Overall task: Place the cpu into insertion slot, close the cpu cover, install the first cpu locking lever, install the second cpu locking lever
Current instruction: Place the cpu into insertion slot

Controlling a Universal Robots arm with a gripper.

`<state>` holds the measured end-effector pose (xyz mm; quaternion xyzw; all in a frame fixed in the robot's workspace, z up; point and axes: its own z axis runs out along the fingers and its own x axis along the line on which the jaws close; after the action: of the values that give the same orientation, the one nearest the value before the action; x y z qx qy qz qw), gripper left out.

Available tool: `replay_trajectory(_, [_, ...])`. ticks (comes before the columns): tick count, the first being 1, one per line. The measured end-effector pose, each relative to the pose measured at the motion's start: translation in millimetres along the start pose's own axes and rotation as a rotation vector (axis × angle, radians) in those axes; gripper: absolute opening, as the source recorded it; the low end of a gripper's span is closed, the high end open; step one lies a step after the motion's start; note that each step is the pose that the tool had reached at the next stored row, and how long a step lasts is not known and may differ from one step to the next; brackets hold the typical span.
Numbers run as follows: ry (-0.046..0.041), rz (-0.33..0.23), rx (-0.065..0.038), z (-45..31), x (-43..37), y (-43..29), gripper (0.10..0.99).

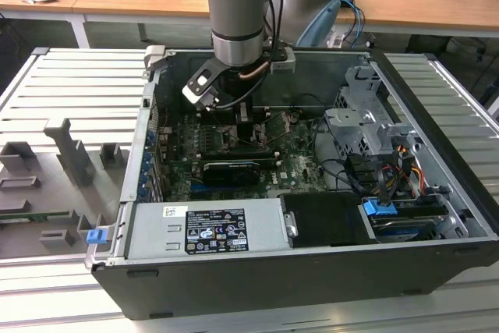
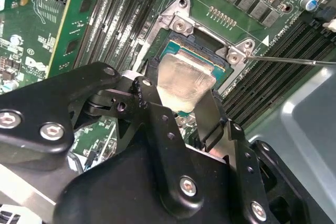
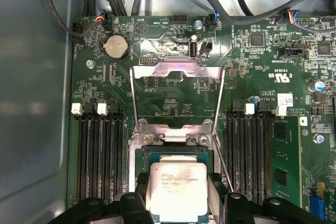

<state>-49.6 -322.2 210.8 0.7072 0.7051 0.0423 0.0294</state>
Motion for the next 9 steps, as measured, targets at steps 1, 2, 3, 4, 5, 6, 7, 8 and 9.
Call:
replay_trajectory(1, [-0.0004, 0.003, 0.000, 0.3, 0.1, -0.1, 0.522])
replay_trajectory(2, [-0.0006, 0.006, 0.000, 0.7, 0.2, -0.1, 0.522])
replay_trajectory(3, [-0.0005, 0.006, 0.000, 1.7, 0.5, -0.2, 0.522])
replay_trajectory(4, [-0.0006, 0.006, 0.000, 2.6, 0.9, -0.3, 0.522])
replay_trajectory(5, [-0.0005, 0.006, 0.000, 3.2, 1.2, -0.3, 0.522])
replay_trajectory(6, [-0.0005, 0.006, 0.000, 4.0, 1.6, -0.4, 0.522])
replay_trajectory(7, [-0.0006, 0.006, 0.000, 4.6, 1.7, -0.4, 0.522])
replay_trajectory(8, [-0.0005, 0.006, 0.000, 5.0, 1.7, -0.4, 0.522])
replay_trajectory(9, [-0.0006, 0.006, 0.000, 5.4, 1.7, -0.5, 0.522])
